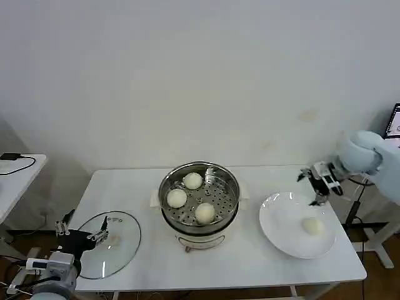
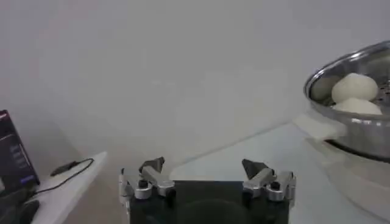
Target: Take steamed baozi put them in steamer then cover it.
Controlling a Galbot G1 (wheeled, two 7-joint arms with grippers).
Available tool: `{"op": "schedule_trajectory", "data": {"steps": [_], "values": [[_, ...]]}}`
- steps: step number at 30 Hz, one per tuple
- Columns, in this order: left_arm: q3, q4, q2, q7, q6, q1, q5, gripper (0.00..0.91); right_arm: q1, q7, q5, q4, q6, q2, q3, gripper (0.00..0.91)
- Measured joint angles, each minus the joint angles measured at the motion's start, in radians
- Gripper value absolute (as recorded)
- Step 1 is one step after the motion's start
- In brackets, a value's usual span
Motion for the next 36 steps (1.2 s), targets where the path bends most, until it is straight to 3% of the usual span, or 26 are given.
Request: {"op": "schedule_trajectory", "data": {"steps": [8,18,33,36], "values": [[-0.01,0.004,0.002,0.0,0.0,0.012,0.001,0.907,-0.227,0.011,-0.065,-0.046,-0.009,-0.029,0.153,0.907],[-0.014,0.005,-0.003,0.0,0.0,0.017,0.005,0.907,-0.42,0.017,-0.131,-0.138,-0.007,0.007,0.306,0.907],[-0.02,0.007,-0.004,0.0,0.001,0.021,0.005,0.907,-0.502,0.028,-0.167,-0.263,-0.016,0.094,0.389,0.907],[-0.022,0.006,-0.006,0.0,0.001,0.024,0.005,0.907,-0.509,0.028,-0.172,-0.284,-0.016,0.109,0.397,0.867]]}}
